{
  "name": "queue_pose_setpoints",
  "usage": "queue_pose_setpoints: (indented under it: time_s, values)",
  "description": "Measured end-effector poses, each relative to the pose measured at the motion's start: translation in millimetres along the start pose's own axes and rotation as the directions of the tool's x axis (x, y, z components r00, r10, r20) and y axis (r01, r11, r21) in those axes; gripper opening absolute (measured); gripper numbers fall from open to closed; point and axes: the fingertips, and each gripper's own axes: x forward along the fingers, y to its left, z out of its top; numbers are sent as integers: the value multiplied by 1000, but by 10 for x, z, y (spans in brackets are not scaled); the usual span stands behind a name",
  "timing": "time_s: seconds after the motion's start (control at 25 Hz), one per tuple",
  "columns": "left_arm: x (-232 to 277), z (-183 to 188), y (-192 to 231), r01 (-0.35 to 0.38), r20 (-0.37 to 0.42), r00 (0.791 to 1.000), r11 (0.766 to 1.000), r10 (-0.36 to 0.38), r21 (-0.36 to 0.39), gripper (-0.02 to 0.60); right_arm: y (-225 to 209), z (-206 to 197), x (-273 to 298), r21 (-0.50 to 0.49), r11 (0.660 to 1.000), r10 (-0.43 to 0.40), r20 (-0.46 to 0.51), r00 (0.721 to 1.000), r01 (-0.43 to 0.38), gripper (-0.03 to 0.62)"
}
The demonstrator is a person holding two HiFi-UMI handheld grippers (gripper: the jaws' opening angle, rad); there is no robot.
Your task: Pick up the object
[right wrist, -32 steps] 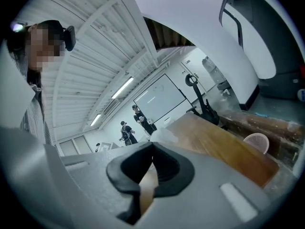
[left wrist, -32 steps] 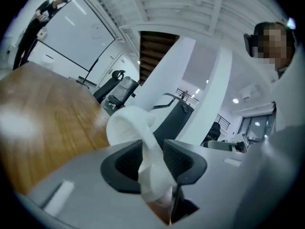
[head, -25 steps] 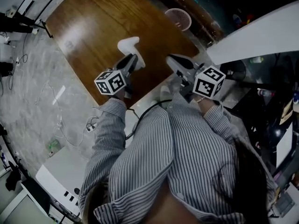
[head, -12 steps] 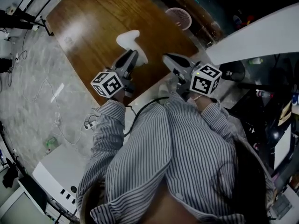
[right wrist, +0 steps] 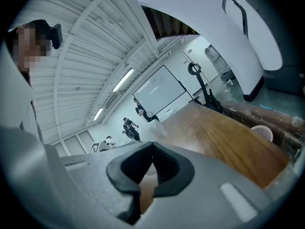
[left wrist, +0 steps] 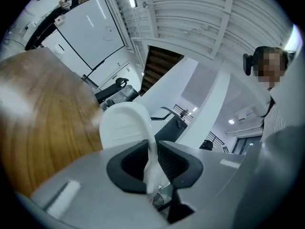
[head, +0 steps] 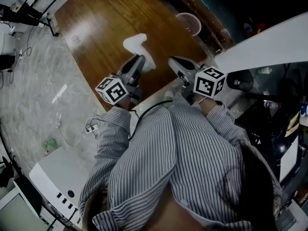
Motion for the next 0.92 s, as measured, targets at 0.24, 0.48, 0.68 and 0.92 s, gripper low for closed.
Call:
queue_pose_setpoints:
  time_s: [0.24, 0.48, 0.68, 0.92]
  values:
    - [-26, 6, 31, -10, 16, 1000, 1000, 10, -15, 67, -29, -23, 21, 6, 1000, -3, -19, 1000, 3, 2]
    - [-42, -5, 35, -3, 17, 1000, 1000, 3, -25, 67, -30, -23, 34, 5, 1000, -2, -26, 1000, 2, 2]
    - [-43, 4, 20, 5, 17, 1000, 1000, -5, -25, 67, -32, -17, 57, -8, 1000, -7, -34, 999, 7, 2]
    - [-57, 36, -42, 14, 24, 1000, 1000, -13, -17, 67, -30, 10, 40, -19, 1000, -16, -26, 1000, 16, 2]
